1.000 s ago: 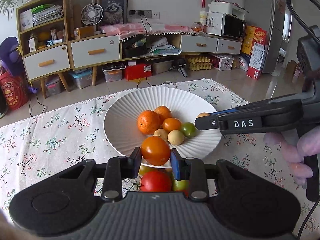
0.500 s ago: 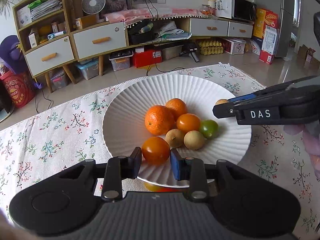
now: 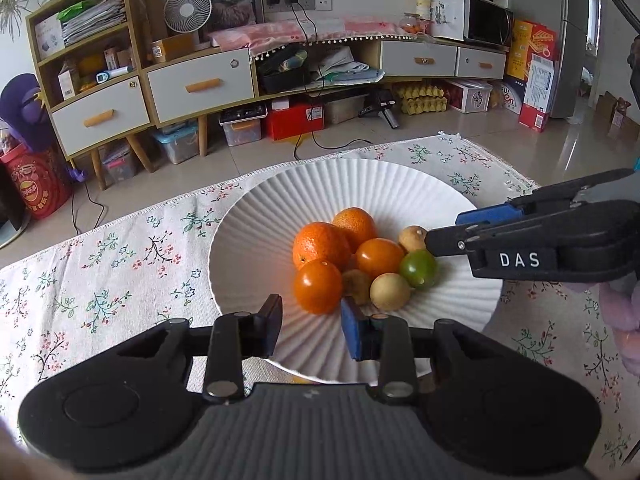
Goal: Organize fruits
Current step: 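Lower both fruits into the bowl and open both tools, then withdraw both open tools from the bowl toward the remaining tomatoes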
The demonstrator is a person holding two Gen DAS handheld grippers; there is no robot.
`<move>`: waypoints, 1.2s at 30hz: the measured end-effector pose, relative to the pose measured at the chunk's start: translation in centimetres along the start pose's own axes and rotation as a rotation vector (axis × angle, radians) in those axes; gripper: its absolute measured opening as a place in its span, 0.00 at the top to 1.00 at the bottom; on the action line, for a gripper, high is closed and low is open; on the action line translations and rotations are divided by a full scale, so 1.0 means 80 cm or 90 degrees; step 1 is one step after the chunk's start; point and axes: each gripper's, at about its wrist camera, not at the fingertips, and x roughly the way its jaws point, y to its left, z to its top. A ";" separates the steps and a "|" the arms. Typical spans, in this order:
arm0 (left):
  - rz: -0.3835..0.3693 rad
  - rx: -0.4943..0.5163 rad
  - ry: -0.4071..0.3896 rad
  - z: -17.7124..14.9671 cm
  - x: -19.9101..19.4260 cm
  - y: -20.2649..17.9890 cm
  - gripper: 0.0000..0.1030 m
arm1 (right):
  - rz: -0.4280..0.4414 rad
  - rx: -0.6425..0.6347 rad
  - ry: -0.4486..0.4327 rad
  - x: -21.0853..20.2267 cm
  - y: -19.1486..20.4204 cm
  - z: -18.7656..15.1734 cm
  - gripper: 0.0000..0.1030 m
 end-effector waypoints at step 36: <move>-0.011 -0.020 0.011 -0.043 -0.065 0.024 0.21 | 0.072 -0.066 0.015 -0.054 0.056 -0.024 0.35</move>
